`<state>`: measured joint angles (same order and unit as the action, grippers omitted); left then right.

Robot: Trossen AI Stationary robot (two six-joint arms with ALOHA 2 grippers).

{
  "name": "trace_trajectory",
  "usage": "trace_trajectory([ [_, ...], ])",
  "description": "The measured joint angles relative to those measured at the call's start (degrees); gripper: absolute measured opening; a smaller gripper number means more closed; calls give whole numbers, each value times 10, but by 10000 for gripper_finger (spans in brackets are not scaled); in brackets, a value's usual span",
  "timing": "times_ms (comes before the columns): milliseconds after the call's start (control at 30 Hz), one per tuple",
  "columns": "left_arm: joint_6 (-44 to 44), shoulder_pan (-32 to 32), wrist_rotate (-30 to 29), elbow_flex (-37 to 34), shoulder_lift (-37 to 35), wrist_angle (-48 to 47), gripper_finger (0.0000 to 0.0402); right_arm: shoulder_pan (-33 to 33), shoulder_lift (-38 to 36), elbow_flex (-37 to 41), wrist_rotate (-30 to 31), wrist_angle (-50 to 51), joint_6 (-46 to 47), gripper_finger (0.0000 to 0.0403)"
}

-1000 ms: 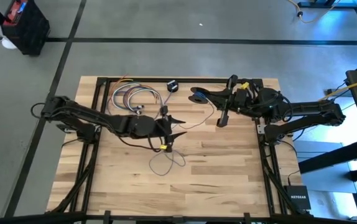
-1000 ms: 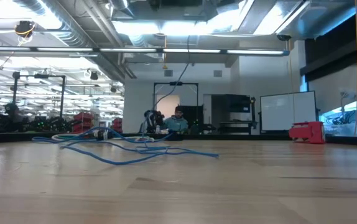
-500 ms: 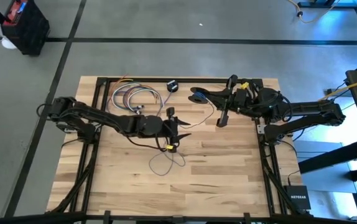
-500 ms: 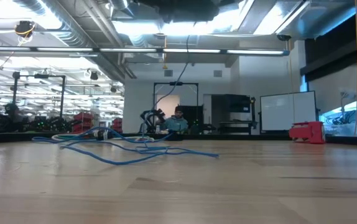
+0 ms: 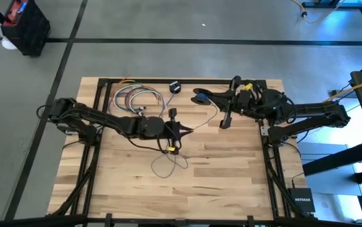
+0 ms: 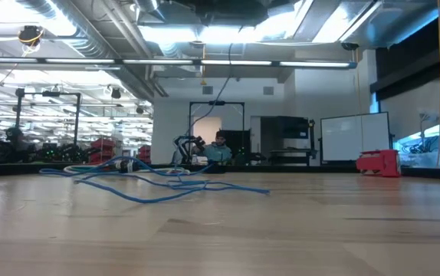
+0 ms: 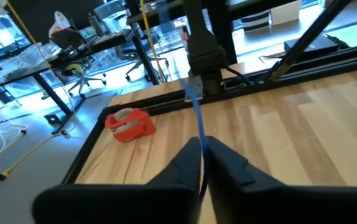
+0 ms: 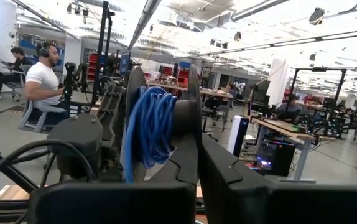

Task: Coil cords
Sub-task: Coil the blue wire onto the black spool

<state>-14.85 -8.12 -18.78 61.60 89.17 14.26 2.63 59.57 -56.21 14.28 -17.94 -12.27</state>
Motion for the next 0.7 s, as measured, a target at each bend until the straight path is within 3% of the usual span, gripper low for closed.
trace_trajectory([
  [200,-2,2,-22,0,0,-5,2,0,0,0,-1,2,-1,5],
  [333,-2,4,-89,0,0,-27,2,0,0,0,-25,16,-2,5],
  [700,76,-1,-187,0,-75,-236,1,0,-2,0,-24,59,-16,5],
])
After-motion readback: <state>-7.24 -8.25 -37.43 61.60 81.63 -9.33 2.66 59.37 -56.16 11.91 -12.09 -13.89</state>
